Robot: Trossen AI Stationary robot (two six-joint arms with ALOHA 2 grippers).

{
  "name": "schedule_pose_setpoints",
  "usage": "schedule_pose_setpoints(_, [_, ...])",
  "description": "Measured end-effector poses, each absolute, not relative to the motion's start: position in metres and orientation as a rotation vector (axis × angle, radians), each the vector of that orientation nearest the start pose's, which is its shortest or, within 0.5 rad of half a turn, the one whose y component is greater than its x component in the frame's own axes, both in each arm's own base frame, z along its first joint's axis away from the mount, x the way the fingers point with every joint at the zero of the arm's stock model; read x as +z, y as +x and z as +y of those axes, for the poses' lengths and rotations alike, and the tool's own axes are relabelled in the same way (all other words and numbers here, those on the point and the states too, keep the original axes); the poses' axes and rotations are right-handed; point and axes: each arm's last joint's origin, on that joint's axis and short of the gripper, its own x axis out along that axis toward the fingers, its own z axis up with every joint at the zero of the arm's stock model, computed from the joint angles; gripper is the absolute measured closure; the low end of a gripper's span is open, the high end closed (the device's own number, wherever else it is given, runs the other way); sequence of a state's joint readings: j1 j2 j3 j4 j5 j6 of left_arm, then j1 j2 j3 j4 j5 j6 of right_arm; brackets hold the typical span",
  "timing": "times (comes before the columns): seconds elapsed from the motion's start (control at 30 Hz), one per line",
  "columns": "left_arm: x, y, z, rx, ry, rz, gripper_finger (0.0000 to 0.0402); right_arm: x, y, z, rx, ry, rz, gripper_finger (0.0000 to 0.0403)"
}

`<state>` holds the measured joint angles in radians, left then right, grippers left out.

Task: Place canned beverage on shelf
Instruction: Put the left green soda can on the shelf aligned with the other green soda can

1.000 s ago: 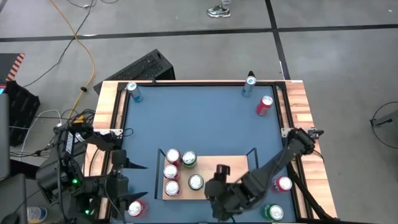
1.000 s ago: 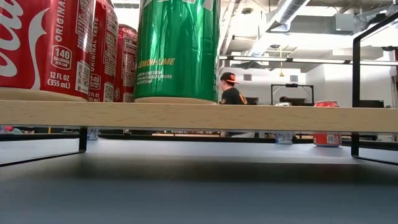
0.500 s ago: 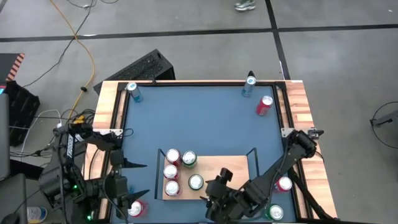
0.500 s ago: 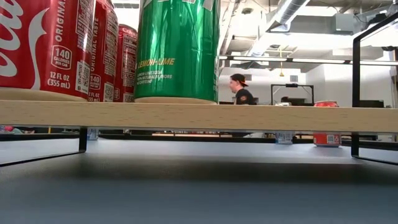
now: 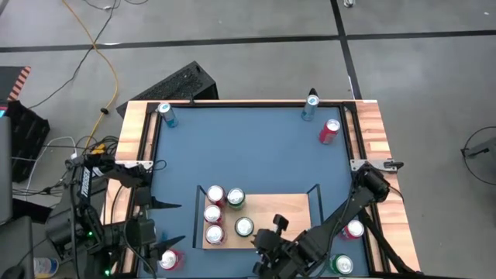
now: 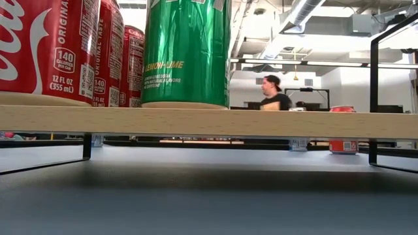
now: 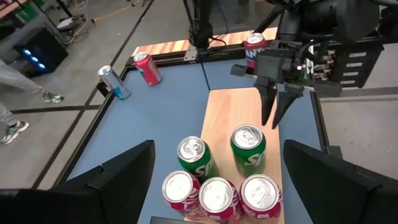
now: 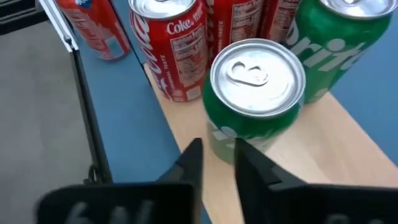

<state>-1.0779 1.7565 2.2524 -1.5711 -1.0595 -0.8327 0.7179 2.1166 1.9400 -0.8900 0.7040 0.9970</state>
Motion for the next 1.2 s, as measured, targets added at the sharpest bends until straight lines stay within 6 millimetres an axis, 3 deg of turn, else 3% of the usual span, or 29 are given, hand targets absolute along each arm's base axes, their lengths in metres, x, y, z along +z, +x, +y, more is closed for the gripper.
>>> schedule_pose_setpoints(0.17, [0.460,0.162,-0.248,0.187,0.128,0.462,0.0062,0.266,0.352,0.284,-0.366,0.237,0.703,0.0398])
schedule_pose_setpoints(1.2, [0.460,0.161,-0.248,0.179,0.139,0.466,0.0062,0.267,0.372,0.260,-0.372,0.154,0.724,0.0402])
